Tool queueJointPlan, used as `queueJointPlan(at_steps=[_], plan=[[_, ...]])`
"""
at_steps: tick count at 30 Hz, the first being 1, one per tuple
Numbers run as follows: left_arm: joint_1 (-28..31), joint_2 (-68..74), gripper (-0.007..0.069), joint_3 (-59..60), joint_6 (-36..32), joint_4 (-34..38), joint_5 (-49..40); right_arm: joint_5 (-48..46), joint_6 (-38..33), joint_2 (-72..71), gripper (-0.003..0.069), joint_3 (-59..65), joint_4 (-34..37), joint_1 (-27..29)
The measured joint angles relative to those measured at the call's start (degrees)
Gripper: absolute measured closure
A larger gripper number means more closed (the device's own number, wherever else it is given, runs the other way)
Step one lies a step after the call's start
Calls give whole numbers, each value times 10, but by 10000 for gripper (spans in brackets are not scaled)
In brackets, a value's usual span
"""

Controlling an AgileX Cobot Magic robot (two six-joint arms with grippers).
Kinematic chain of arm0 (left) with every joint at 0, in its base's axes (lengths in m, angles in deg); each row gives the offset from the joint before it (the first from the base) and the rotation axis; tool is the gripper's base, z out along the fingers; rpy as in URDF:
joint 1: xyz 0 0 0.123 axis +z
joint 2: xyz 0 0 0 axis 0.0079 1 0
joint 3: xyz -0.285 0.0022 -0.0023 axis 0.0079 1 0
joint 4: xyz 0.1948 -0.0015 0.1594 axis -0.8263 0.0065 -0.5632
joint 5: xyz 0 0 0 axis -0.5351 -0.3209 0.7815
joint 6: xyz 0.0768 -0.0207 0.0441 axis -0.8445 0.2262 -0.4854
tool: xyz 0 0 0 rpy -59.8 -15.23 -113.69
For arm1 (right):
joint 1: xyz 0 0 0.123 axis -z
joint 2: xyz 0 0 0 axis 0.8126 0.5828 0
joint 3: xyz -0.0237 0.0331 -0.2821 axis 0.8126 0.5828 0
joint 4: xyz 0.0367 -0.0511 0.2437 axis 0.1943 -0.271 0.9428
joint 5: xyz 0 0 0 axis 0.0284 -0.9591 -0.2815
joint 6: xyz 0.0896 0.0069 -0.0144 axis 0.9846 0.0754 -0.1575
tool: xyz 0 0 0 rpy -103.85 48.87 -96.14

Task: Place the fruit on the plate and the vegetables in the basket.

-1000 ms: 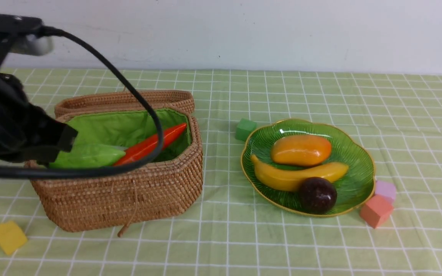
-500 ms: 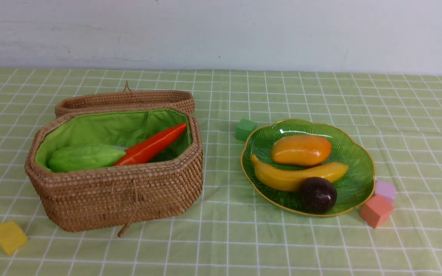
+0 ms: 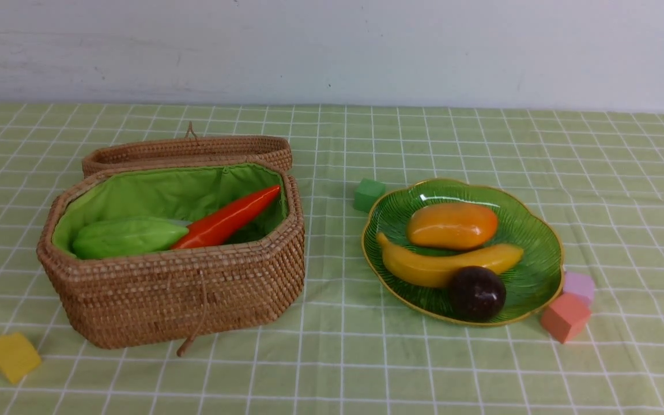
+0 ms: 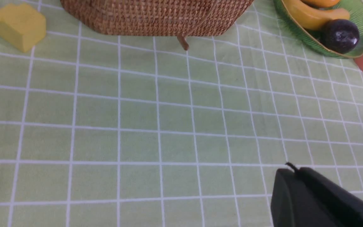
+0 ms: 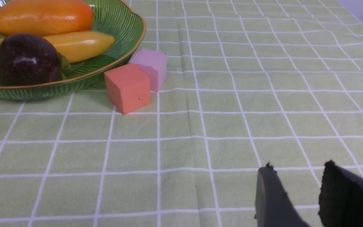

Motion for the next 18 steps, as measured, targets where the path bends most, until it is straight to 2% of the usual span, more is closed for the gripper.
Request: queueJointPlan(at_steps=[8, 11, 12, 18], plan=[[0, -1, 638, 13, 0, -16, -6, 0, 0, 0, 419, 0, 0, 0], [0, -1, 638, 24, 0, -45, 53, 0, 0, 0, 419, 0, 0, 0], [0, -3, 638, 42, 0, -55, 111, 0, 0, 0, 419, 0, 0, 0], [20, -72, 635, 167, 0, -98, 330, 0, 0, 0, 419, 0, 0, 0]])
